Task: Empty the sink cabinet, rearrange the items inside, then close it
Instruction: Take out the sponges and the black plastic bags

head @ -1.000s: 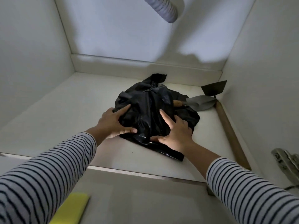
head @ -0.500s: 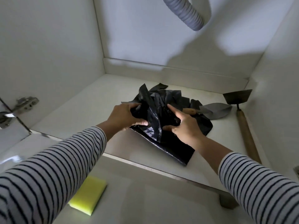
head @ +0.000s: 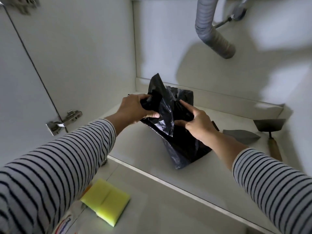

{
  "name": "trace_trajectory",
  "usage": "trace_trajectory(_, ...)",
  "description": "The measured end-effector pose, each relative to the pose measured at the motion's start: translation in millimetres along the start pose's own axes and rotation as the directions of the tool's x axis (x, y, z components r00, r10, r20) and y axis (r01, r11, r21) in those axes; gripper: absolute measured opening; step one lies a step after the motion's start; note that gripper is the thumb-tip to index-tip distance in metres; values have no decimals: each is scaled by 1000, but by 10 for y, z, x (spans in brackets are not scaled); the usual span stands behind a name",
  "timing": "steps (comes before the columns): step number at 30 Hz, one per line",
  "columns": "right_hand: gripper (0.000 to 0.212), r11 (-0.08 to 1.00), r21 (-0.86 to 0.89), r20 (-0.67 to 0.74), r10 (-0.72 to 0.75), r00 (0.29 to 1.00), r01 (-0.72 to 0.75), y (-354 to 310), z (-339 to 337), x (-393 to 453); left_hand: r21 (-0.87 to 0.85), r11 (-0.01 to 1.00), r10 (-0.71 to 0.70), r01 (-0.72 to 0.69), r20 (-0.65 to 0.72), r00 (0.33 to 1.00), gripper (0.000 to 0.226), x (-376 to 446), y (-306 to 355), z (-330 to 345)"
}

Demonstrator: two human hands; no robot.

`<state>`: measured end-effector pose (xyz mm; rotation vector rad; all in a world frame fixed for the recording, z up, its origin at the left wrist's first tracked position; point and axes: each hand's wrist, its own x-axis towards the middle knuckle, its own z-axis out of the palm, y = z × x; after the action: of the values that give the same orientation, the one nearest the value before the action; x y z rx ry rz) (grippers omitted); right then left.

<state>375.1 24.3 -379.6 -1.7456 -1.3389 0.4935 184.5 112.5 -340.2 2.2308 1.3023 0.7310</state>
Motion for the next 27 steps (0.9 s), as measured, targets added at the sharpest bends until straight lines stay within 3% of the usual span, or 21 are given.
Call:
trace_trajectory(9, 79, 999, -35, -36, -11, 999, 10, -375, 587, -300, -88, 994, 67, -67, 0, 998, 69, -328, -559, -481)
trace_trajectory(16, 78, 997, -75, -108, -18, 994, 9, -887, 899, -960, -254, 954, 171, -158, 29, 985, 71, -769, -972, -780)
trace_trajectory(23, 77, 994, -23, -177, 103, 979, -109, -1139, 1079, -1863, -357, 901, 311, -245, 137, 941, 66, -1309, -1107, -865)
trace_trajectory(27, 76, 977, -48, -217, 194, 957, -209, -1129, 1049, -2378, -403, 878, 366, -260, 212, 906, 77, -1631, -1043, -757)
